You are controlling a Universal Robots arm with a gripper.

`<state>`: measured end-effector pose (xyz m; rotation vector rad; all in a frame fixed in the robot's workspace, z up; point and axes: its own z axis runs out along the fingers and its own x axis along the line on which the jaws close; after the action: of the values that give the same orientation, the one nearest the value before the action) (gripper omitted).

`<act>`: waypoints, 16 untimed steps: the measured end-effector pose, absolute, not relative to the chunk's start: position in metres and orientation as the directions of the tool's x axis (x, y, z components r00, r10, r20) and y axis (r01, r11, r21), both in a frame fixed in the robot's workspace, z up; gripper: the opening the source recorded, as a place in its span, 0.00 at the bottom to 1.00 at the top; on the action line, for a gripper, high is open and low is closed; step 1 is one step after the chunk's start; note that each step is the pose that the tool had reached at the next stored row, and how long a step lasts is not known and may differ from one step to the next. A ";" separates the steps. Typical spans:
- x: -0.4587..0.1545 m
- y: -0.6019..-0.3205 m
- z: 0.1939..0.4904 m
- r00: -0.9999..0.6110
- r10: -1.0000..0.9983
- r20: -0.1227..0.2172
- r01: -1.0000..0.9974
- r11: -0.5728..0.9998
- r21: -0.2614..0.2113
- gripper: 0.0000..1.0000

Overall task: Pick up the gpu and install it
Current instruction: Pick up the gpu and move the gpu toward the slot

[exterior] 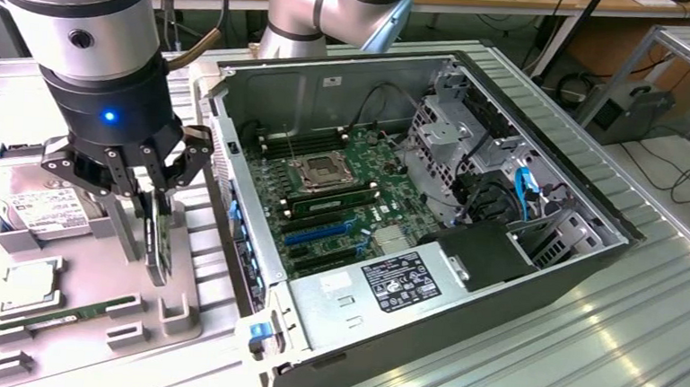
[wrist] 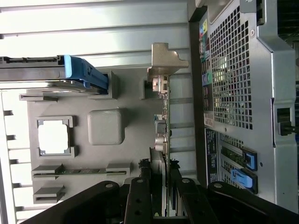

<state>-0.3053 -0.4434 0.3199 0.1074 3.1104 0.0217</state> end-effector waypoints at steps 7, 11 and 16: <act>-0.305 -0.443 0.321 -0.997 0.069 -0.029 0.069 0.998 0.015 0.26; -0.305 -0.443 0.325 -0.997 0.069 -0.029 0.069 0.998 0.015 0.26; -0.305 -0.443 0.325 -0.997 0.069 -0.029 0.069 0.998 0.015 0.26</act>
<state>-0.3054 -0.4434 0.3255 0.1075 3.1103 0.0217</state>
